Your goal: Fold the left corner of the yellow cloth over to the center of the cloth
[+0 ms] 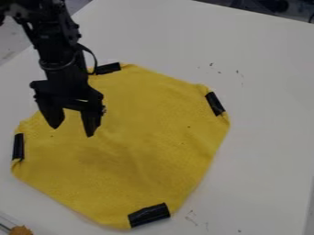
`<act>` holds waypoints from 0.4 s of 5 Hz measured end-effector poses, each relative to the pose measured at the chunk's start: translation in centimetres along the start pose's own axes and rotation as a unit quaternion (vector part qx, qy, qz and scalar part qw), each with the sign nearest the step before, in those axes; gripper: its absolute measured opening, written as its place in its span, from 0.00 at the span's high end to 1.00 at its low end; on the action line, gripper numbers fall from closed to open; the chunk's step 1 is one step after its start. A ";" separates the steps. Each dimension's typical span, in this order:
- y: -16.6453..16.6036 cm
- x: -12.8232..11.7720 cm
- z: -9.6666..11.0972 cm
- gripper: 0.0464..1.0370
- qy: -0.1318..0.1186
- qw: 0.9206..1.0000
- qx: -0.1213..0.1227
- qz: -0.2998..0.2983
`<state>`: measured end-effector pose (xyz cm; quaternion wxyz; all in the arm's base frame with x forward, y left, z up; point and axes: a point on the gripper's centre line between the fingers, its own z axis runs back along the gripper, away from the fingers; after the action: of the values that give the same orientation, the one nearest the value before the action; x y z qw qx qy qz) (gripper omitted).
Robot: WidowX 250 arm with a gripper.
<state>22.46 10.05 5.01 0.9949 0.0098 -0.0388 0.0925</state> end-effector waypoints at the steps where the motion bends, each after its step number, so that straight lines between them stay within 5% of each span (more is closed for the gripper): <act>1: 2.8 -2.1 -0.9 0.04 0.003 0.999 0.018 0.048; 2: 5.2 -3.4 -1.3 0.04 -0.004 0.997 0.035 0.074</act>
<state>18.28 14.62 3.51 0.9842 0.0422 -0.0398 0.1673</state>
